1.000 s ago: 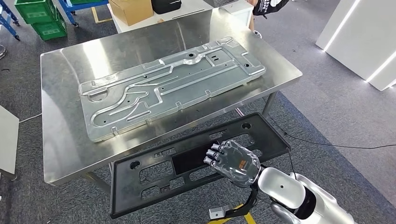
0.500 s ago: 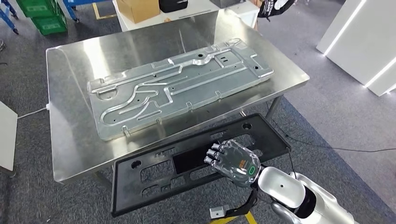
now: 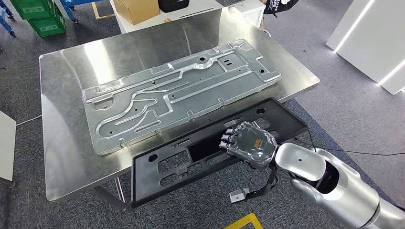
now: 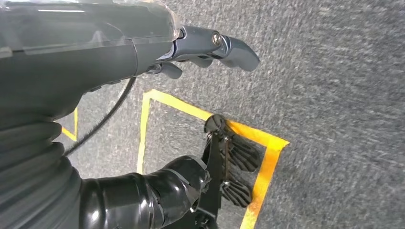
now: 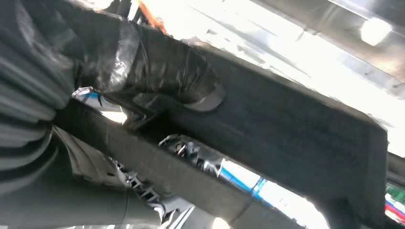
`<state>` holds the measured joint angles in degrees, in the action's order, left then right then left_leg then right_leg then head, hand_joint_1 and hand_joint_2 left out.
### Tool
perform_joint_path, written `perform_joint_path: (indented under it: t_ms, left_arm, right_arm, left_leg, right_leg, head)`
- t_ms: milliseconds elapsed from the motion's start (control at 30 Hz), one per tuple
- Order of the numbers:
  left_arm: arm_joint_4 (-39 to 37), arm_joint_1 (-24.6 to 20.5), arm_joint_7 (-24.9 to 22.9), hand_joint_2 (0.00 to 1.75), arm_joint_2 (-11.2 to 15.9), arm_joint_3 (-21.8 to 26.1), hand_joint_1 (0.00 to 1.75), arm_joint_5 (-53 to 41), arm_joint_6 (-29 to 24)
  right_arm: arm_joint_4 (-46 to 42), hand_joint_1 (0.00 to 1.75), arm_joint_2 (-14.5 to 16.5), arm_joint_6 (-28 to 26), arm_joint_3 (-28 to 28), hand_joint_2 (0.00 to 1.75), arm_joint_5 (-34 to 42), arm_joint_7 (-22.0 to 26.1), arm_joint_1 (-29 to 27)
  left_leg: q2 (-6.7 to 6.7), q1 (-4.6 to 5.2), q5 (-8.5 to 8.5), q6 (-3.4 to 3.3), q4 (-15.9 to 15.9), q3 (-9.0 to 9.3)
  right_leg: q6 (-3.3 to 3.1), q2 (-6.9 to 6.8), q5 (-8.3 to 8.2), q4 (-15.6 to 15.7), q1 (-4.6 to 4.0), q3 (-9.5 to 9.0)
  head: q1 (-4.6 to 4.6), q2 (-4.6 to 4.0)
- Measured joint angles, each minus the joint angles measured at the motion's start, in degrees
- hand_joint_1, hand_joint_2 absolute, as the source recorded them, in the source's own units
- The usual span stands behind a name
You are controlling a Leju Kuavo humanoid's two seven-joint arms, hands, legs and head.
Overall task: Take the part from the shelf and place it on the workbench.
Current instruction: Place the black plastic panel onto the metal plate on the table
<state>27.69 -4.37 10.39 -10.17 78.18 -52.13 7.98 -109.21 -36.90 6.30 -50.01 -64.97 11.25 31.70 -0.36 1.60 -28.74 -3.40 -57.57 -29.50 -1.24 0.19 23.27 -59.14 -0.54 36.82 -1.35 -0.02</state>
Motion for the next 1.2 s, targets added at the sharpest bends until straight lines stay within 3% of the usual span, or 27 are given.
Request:
perform_joint_path:
  t_ms: [167,567,1200]
  left_arm:
    - [-0.28,-0.05,-0.14,1.75,0.85,0.00,0.00,0.02,-0.37]
    - [-2.66,-0.02,-0.61,1.75,2.78,0.19,0.00,1.23,-1.11]
    - [-3.58,-0.01,-0.62,1.75,3.30,0.71,0.00,1.87,-1.34]
  right_arm:
    - [0.61,1.75,-1.11,2.40,-1.42,1.75,2.99,1.45,4.42]
    - [3.06,1.75,-2.75,7.67,-12.43,1.75,11.97,4.78,22.29]
    - [4.36,1.75,-3.68,7.34,-18.82,1.75,15.51,4.13,29.53]
  left_leg:
    - [0.00,-0.01,-0.52,0.04,0.57,0.23]
    - [-0.01,-0.03,-0.35,0.45,0.66,0.20]
    - [-0.01,0.09,-0.36,0.45,0.63,0.34]
  right_leg:
    - [0.09,0.01,0.54,0.00,0.03,-0.03]
    - [-0.11,-0.01,0.47,-0.11,-0.01,-0.16]
    - [-0.11,-0.02,0.46,-0.08,0.13,-0.26]
  head:
    - [0.01,-0.01]
    - [0.00,-0.01]
    - [0.00,0.00]
